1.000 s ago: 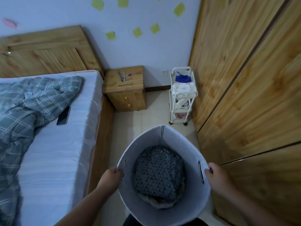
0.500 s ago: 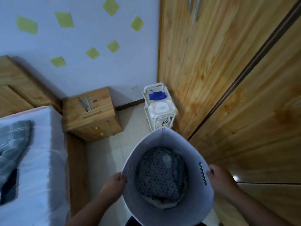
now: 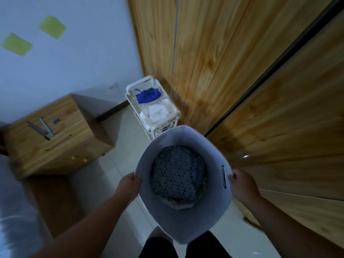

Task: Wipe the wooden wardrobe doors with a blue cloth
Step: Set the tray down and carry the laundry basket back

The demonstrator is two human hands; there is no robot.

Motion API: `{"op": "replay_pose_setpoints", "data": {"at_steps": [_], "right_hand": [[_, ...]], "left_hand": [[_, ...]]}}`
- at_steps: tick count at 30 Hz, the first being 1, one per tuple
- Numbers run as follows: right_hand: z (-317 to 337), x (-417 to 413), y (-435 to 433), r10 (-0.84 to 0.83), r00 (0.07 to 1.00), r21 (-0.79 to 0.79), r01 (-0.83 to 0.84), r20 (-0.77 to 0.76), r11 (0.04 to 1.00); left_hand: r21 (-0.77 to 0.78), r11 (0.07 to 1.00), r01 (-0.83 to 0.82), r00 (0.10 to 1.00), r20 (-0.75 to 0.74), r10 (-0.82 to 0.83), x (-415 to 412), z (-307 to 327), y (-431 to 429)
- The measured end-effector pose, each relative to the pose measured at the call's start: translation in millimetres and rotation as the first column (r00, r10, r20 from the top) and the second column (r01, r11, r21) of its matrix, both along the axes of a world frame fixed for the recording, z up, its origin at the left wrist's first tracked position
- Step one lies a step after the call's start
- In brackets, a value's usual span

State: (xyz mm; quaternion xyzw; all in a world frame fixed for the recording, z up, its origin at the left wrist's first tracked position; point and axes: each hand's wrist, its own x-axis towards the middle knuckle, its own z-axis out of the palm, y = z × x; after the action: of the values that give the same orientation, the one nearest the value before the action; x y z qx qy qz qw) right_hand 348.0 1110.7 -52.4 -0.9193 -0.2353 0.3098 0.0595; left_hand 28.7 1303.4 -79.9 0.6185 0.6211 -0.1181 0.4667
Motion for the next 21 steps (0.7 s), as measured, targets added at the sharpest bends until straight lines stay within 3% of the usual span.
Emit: {"op": "replay_pose_setpoints", "data": {"at_steps": [4,17,21], "right_hand": [[-51,15,12,-0.088,0.996,-0.033,0.088,0.004,0.996],[-214,40,48,-0.114,0.992,-0.072,0.117,0.05,0.991],[-245,41,42,-0.044,0.997,-0.075,0.049,0.058,0.996]], "left_hand": [[0.013,0.999,0.047,0.999,-0.027,-0.047,25,-53,24],[0.063,0.994,0.085,0.995,-0.055,-0.081,75,-205,56],[0.048,0.993,0.111,0.991,-0.079,-0.107,70,-235,65]]}}
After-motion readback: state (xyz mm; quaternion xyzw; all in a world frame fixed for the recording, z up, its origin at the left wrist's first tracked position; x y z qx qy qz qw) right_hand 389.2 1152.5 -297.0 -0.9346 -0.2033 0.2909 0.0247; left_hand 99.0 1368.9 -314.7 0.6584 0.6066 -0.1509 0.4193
